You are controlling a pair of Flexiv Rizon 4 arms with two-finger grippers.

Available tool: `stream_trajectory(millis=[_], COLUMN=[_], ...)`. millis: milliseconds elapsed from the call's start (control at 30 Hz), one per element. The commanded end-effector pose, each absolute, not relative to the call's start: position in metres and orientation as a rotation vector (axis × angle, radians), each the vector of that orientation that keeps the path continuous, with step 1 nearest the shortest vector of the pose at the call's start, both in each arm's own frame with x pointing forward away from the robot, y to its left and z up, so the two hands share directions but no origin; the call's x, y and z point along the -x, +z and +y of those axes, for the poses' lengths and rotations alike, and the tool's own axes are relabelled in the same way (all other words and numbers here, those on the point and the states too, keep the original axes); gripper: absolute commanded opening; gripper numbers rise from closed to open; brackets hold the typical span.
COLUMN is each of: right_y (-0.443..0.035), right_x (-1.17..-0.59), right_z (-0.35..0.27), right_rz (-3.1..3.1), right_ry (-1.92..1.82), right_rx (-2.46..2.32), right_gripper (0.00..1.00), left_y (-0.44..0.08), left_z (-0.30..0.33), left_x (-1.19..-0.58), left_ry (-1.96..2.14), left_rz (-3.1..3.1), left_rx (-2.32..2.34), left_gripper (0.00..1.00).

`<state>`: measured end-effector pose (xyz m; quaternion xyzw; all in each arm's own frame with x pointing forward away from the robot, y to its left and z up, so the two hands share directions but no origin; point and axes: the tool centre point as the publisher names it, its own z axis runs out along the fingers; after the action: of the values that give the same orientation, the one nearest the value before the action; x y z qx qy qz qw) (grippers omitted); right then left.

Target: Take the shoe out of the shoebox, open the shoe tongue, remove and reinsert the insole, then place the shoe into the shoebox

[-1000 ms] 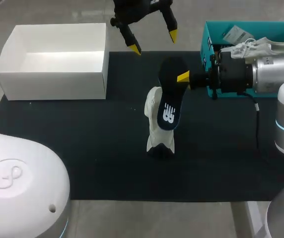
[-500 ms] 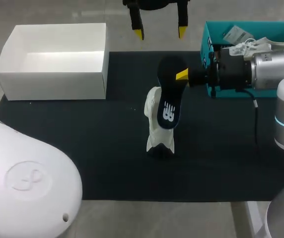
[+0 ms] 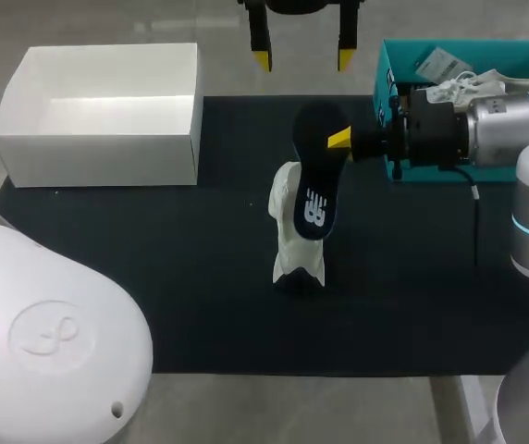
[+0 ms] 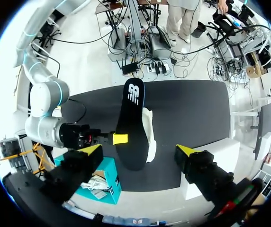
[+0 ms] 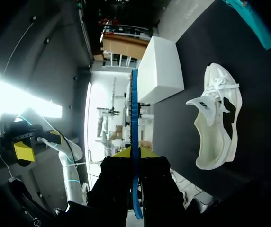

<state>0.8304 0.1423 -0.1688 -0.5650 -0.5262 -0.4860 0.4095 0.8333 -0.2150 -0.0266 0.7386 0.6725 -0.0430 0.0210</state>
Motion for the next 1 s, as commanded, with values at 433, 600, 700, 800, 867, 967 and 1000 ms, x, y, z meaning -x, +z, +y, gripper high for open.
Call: stream_trajectory(millis=[433,600,700,800,867,967,1000], right_y=[-0.164,-0.157,-0.154,-0.152,-0.152,-0.152,-0.152], right_x=[-0.825,-0.816,-0.813,-0.812,-0.812,-0.813,-0.813], right_z=[0.134,0.126,0.122,0.12,0.118,0.116,0.115], right_rz=[-1.261,-1.231,-1.23,-1.241,-1.245,-1.248,-1.251], right_ry=[-1.272,-1.267,-1.263,-1.256,-1.258,-1.264,-1.267], right_rx=[1.363,1.327,1.32,1.329,1.337,1.349,1.354], right_gripper=[0.0,0.0,0.0,0.0,0.0,0.0,0.0], left_y=[-0.036,-0.041,-0.042,-0.041,-0.039,-0.036,-0.036], left_z=[-0.203,-0.176,-0.16,-0.151,-0.149,-0.152,-0.152], left_x=[-0.821,-0.819,-0.822,-0.827,-0.828,-0.825,-0.825], left_ry=[-0.485,-0.631,-0.697,-0.763,-0.847,-0.965,-0.965], left_rz=[1.914,1.734,1.677,1.653,1.626,1.619,1.619], left_rx=[-2.121,-2.037,-1.923,-1.759,-1.661,-1.581,-1.581], left_gripper=[1.0,1.0,1.0,1.0,1.0,1.0,1.0])
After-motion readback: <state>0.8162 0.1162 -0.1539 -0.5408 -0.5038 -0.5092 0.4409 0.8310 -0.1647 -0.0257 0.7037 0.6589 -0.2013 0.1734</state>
